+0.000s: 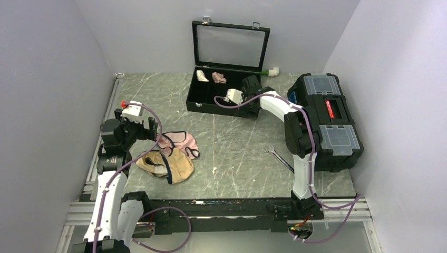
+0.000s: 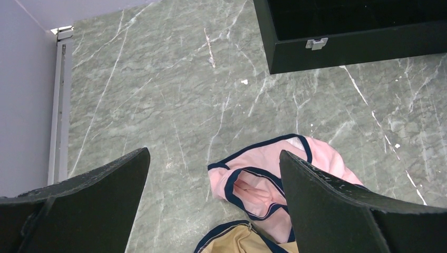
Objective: Roll the underwear
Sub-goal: Move the storage box to the corner of the board.
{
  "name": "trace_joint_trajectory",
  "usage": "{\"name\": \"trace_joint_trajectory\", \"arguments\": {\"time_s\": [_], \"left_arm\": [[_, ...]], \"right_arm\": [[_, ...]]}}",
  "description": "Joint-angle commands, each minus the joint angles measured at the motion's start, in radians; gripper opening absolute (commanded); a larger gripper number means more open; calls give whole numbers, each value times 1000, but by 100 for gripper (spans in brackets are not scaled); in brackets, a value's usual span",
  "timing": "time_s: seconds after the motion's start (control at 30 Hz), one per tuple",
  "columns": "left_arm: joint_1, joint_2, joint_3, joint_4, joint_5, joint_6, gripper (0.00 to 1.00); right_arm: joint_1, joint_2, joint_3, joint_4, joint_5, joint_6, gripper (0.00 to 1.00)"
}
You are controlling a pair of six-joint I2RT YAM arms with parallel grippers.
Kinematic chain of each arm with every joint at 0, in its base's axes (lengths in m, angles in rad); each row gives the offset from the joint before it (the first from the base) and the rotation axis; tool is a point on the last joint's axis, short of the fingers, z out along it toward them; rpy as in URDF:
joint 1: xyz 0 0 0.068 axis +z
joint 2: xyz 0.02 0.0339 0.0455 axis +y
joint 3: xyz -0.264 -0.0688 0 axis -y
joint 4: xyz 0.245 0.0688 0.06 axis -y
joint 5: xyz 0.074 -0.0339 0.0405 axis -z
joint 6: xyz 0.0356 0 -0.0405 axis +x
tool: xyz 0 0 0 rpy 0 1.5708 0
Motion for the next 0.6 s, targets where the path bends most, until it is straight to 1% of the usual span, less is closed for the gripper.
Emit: {"name": "trace_joint_trajectory", "arguments": {"time_s": [0.0, 0.1, 0.2, 0.3, 0.43, 0.57], "left_arm": [[5, 10, 35, 17, 6, 10, 99], [5, 11, 35, 16, 6, 11, 99], [5, 8, 34, 18, 7, 13, 99], [5, 9, 32, 18, 7, 13, 99], [4, 15, 35, 14, 12, 19, 99], [2, 36, 56, -14, 6, 60, 99]], "right_arm": [[-36, 22, 60, 74, 115, -42, 86], [-38, 35, 85, 74, 107, -18, 85], [-36, 19, 90, 41, 35, 6, 84], [-23, -12, 58, 38, -38, 6, 83], [-6, -43, 29, 32, -71, 26, 84], [1, -100, 7, 35, -86, 71, 88]]}}
